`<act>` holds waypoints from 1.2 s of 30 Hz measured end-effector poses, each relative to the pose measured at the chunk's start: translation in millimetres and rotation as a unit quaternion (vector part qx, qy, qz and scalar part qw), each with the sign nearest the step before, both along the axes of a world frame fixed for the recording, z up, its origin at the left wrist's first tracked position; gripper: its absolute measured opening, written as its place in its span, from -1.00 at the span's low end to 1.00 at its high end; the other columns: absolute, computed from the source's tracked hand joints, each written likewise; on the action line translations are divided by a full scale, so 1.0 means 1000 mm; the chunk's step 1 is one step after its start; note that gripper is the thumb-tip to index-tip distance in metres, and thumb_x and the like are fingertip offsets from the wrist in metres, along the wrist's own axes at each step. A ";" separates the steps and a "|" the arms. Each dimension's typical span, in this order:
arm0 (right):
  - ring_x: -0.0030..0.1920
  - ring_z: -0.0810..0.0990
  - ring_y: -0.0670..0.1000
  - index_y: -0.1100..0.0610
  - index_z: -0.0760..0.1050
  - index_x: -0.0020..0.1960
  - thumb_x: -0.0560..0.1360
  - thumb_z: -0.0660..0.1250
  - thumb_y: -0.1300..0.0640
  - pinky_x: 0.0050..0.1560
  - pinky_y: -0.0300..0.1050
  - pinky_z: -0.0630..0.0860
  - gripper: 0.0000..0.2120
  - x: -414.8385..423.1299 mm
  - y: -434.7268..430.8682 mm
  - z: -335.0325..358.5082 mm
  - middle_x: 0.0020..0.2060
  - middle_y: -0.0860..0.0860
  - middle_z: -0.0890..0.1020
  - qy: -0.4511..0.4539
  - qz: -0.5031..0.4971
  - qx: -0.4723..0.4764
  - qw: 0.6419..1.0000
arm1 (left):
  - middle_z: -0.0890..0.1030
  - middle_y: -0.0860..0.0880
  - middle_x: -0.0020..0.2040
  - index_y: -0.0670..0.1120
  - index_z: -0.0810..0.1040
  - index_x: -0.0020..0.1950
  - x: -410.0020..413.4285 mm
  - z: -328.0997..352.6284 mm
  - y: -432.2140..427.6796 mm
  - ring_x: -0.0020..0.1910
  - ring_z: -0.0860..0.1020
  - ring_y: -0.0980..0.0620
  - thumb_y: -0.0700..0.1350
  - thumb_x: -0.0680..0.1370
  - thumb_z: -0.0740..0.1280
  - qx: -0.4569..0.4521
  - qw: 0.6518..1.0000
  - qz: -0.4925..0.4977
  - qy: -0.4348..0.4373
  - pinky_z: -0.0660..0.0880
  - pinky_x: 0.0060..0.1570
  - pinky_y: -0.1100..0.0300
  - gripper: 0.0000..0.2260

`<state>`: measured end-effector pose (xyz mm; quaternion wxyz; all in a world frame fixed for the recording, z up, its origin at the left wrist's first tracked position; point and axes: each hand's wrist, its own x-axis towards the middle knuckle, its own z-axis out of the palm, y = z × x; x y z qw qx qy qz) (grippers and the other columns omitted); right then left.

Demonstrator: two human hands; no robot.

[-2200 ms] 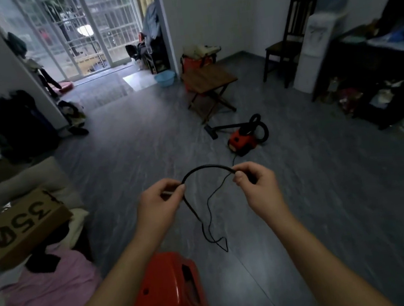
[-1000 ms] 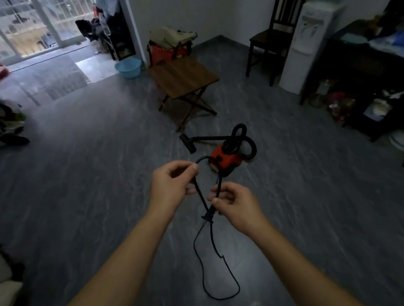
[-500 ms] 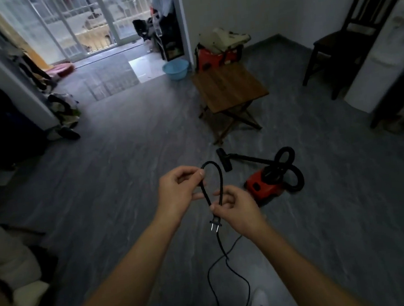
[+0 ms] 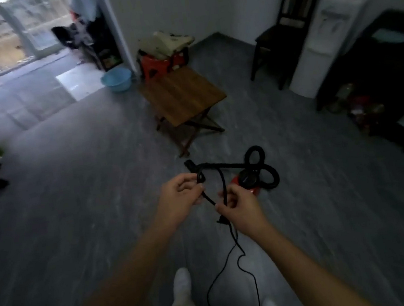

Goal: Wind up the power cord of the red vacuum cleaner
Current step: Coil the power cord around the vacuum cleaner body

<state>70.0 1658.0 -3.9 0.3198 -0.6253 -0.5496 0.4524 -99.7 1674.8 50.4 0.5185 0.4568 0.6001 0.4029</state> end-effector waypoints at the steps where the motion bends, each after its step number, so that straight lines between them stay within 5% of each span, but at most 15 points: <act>1: -0.35 0.47 -0.21 0.04 0.56 0.01 0.44 0.50 0.15 -0.24 -0.26 0.50 -0.81 -0.006 0.002 -0.002 -0.31 -0.05 0.55 -0.012 -0.021 -0.003 1.000 | 0.66 -0.23 -0.15 -0.23 0.61 0.10 -0.007 -0.005 0.011 -0.23 0.67 0.04 -0.26 0.53 0.41 -0.006 1.000 -0.026 0.000 0.66 -0.17 0.15 -0.84; 5: -0.27 0.53 -0.14 0.00 0.56 0.01 0.44 0.48 0.14 -0.23 -0.31 0.50 -0.81 -0.037 0.004 0.001 -0.18 0.08 0.64 -0.021 -0.126 -0.012 0.992 | 0.66 -0.26 -0.11 -0.20 0.62 0.06 -0.031 -0.014 0.041 -0.18 0.68 -0.02 -0.24 0.53 0.42 -0.029 0.991 -0.131 -0.018 0.66 -0.15 0.15 -0.88; 10: -0.12 0.64 0.13 0.01 0.58 0.04 0.44 0.47 0.16 -0.06 0.02 0.61 -0.80 -0.062 -0.007 0.012 -0.13 0.15 0.67 -0.001 -0.204 -0.008 0.979 | 0.68 -0.17 -0.20 -0.18 0.62 0.03 -0.041 -0.011 0.052 -0.22 0.69 -0.03 -0.28 0.55 0.38 -0.022 0.976 -0.216 -0.022 0.65 -0.19 0.17 -0.91; 20: -0.34 0.52 -0.27 -0.13 0.53 -0.07 0.46 0.47 0.20 -0.22 -0.34 0.49 -0.75 -0.086 -0.084 0.008 -0.27 -0.15 0.58 -0.007 -0.332 0.019 0.943 | 0.69 -0.17 -0.16 -0.17 0.60 0.19 -0.045 -0.006 0.025 -0.26 0.67 0.01 -0.28 0.58 0.34 -0.016 0.943 -0.333 0.000 0.63 -0.21 0.23 -0.80; 25: -0.24 0.55 -0.16 0.04 0.60 0.13 0.48 0.46 0.15 -0.09 -0.22 0.56 -0.77 -0.122 -0.132 -0.022 -0.17 -0.13 0.60 -0.006 -0.383 -0.013 0.924 | 0.65 -0.24 -0.20 -0.03 0.51 0.26 -0.082 0.000 -0.005 -0.27 0.65 -0.05 -0.28 0.58 0.35 0.025 0.931 -0.363 0.024 0.62 -0.22 0.23 -0.71; 31: -0.31 0.53 -0.14 0.06 0.62 -0.02 0.49 0.45 0.16 -0.12 -0.05 0.62 -0.92 -0.177 -0.155 -0.038 -0.31 -0.10 0.55 0.025 -0.458 -0.022 0.888 | 0.64 -0.25 -0.19 -0.01 0.62 0.10 -0.138 -0.004 0.000 -0.21 0.64 -0.04 -0.24 0.56 0.38 0.085 0.900 -0.419 0.085 0.65 -0.16 0.11 -0.83; 36: -0.29 0.55 -0.12 0.09 0.64 0.00 0.49 0.46 0.10 -0.12 -0.05 0.65 -0.89 -0.203 -0.142 -0.039 -0.28 -0.10 0.57 0.037 -0.490 -0.021 0.871 | 0.66 -0.16 -0.16 -0.01 0.64 0.02 -0.161 -0.013 0.018 -0.22 0.65 0.10 -0.27 0.55 0.39 0.034 0.903 -0.426 0.054 0.58 -0.30 0.29 -0.83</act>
